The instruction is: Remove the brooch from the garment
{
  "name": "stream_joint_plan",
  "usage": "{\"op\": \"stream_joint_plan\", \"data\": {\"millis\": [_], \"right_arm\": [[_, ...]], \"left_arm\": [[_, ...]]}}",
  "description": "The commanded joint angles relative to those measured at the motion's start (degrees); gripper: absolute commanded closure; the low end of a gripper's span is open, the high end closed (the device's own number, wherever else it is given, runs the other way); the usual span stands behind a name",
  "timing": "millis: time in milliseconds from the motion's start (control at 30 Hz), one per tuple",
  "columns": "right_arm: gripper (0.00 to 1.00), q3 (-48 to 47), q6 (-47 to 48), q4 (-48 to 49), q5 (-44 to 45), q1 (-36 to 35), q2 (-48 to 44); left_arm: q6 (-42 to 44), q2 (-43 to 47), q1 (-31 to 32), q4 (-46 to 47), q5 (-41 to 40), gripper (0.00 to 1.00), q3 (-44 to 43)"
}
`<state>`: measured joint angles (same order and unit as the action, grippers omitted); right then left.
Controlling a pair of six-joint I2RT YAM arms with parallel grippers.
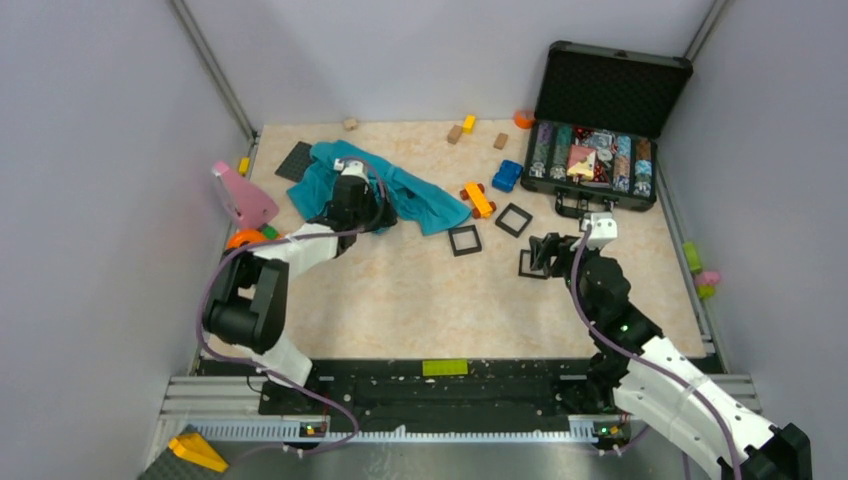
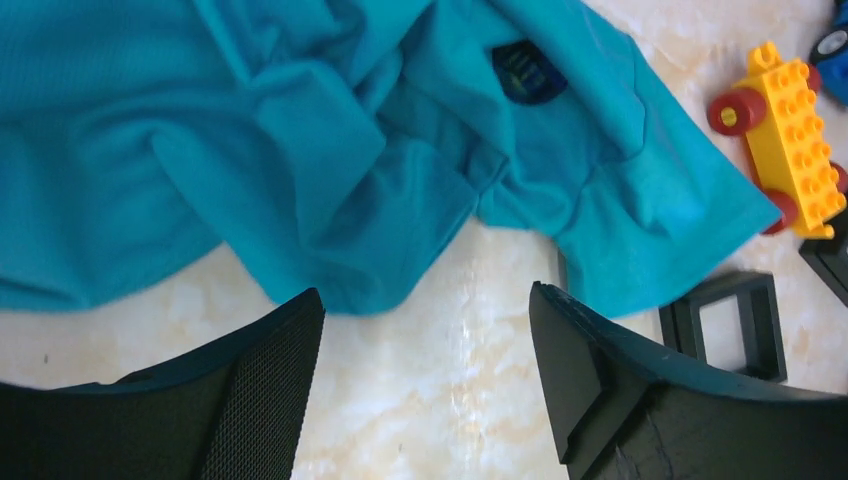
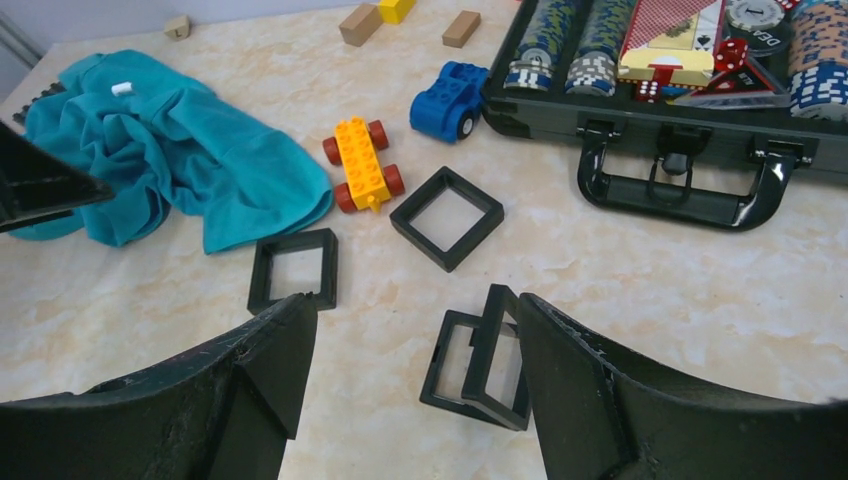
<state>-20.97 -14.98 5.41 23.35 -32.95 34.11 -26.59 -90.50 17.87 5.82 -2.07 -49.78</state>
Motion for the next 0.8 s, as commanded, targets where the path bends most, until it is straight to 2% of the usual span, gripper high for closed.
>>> {"op": "stream_joint_plan", "data": {"millis": [0,100,400,433,500,533,600,633,767], "right_arm": [[0.25,-2.8,-0.2,3.1,-3.0,-0.6,0.8],[0.25,-2.6,-0.7,3.4,-3.2,-0.6,1.2],[0.25,-4.4,-1.8,4.4,-4.7,-0.6,5.4],[0.25,-4.9,-1.9,4.5,-5.0,-0.6,5.9],[0.25,-5.6,-2.1,5.1,-5.6,-0.6,6.6],[0.25,-5.9,-2.3,5.2,-6.0,-0.6,7.0],[0.25,-6.7,-2.5,4.9,-6.6,-0.6,8.0],[0.25,-7.1,-2.7,4.7,-7.1,-0.6,8.8],[0.27,-10.9,-2.2,4.6,-13.9,-0.6,15.3]], "left_arm": [[4.0,-6.3,0.6,-5.1,-2.5,0.23,-9.3],[5.1,-11.3,0.6,-10.2,-2.9,0.3,-15.4],[8.2,-21.5,1.4,-17.6,-2.2,0.31,-25.1],[8.2,-22.3,1.4,-18.2,-2.0,0.36,-25.9],[7.3,-22.7,1.4,-20.8,-2.7,0.64,-27.3],[6.3,-21.6,1.3,-22.3,-3.7,0.75,-27.1],[5.8,-16.6,1.3,-21.3,-4.5,0.97,-22.0],[5.5,-13.6,1.4,-20.8,-4.0,1.0,-18.9],[4.7,-1.6,1.4,-20.2,1.5,1.0,-8.2]]}}
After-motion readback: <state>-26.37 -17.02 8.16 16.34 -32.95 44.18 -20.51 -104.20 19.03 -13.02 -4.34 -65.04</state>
